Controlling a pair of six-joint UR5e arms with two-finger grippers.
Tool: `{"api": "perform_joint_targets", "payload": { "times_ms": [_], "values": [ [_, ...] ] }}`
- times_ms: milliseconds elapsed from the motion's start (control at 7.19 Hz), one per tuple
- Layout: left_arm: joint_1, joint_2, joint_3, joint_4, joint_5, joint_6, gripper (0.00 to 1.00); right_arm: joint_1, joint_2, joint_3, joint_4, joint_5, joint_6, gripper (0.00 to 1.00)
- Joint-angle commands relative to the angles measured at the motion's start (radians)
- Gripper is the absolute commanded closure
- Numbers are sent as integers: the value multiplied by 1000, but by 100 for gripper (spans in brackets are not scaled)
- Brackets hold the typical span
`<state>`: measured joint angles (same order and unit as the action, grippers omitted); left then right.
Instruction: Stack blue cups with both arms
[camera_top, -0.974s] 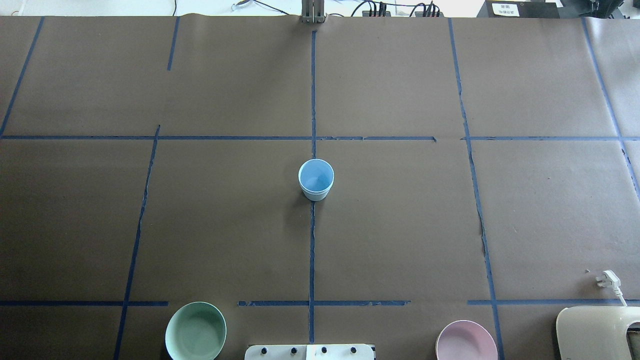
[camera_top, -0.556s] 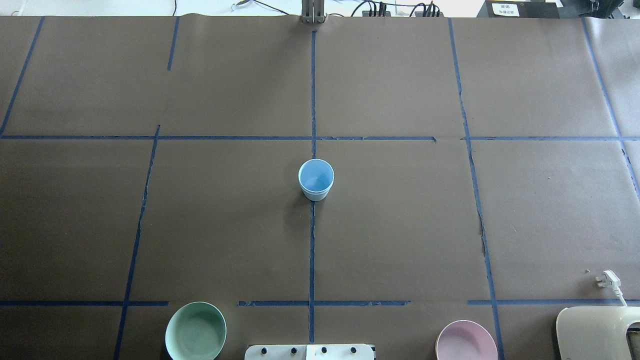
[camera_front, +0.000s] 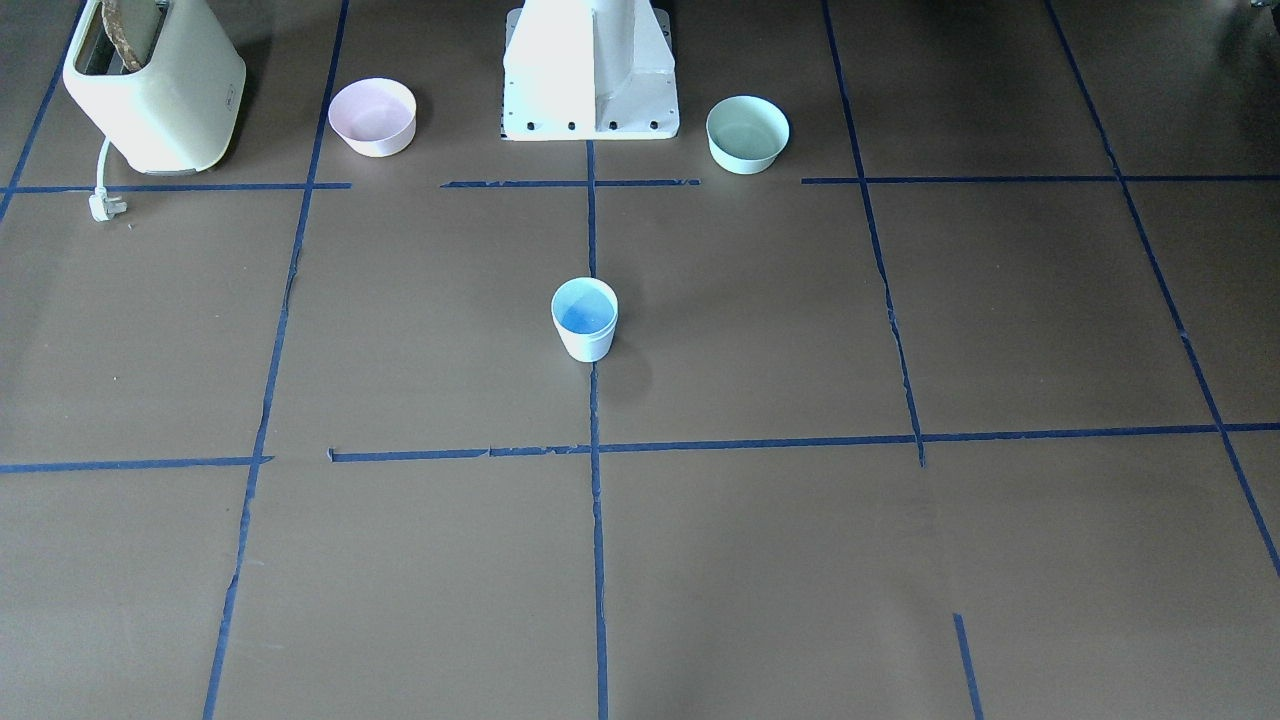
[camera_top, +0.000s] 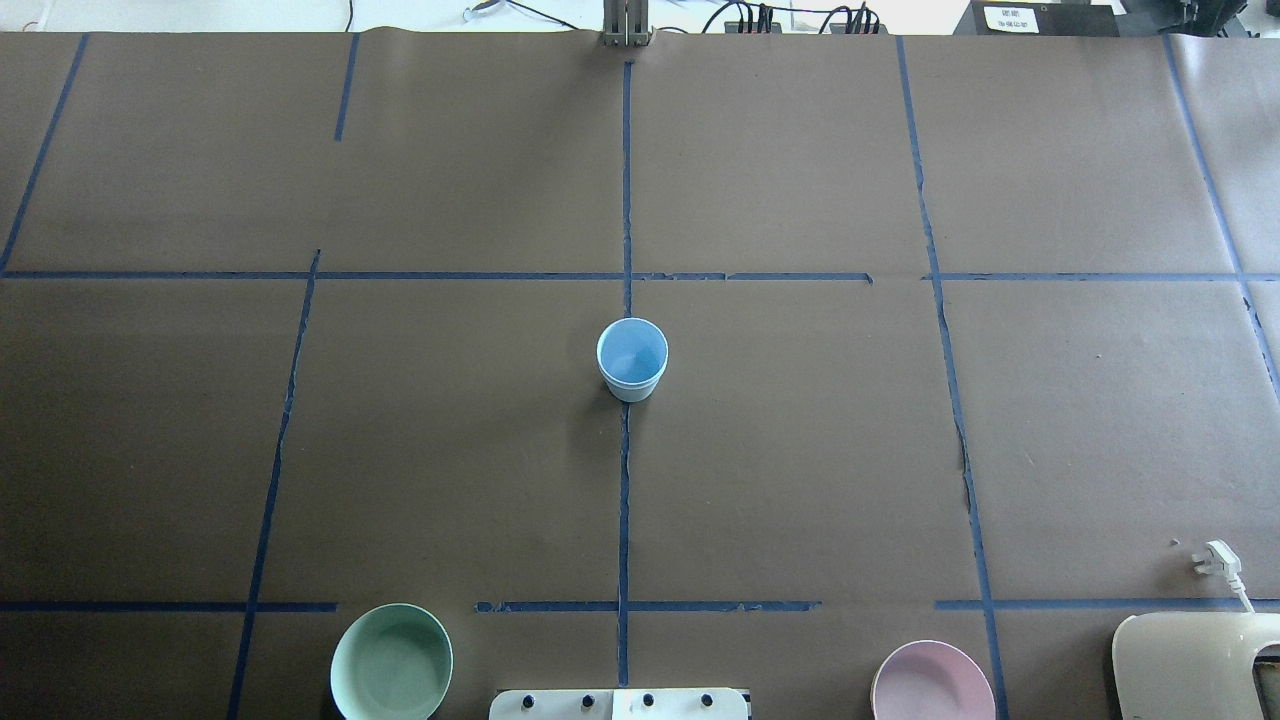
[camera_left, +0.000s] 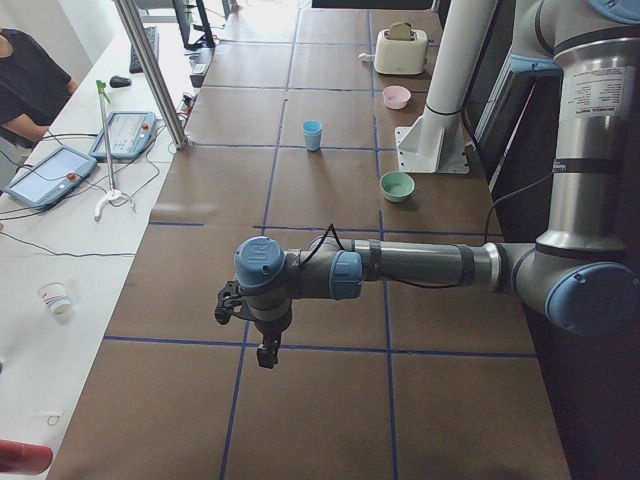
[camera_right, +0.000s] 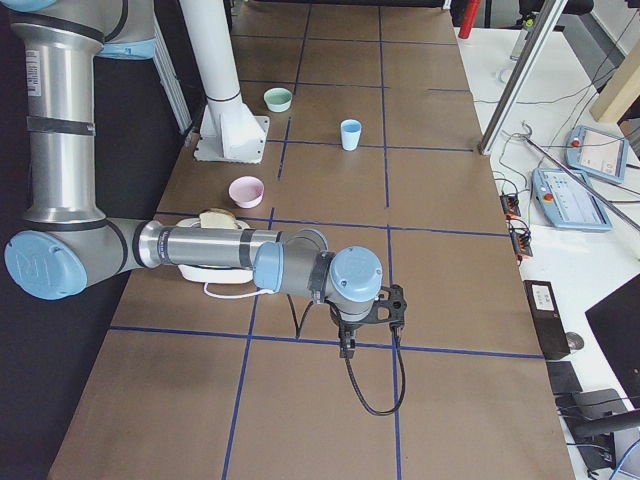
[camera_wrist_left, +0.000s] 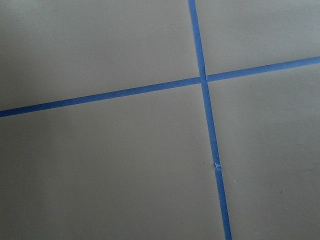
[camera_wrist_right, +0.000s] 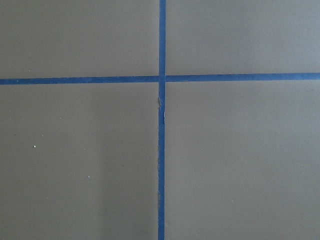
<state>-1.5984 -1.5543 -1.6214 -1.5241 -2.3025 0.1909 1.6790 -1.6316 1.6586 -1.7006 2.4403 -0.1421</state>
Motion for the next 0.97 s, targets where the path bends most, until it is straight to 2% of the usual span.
{"api": "perform_joint_targets", "payload": {
  "times_ms": [0,695,834],
  "values": [
    [0,-4,0,-1,0,-1,0,2,-2,9,9,-32,30,0],
    [0,-6,-8,1,-2,-2,0,1,-11,9,9,-47,79,0],
    [0,-6,-8,2,0,-2,0,2,-27,7,44,-49,81,0]
  ]
}}
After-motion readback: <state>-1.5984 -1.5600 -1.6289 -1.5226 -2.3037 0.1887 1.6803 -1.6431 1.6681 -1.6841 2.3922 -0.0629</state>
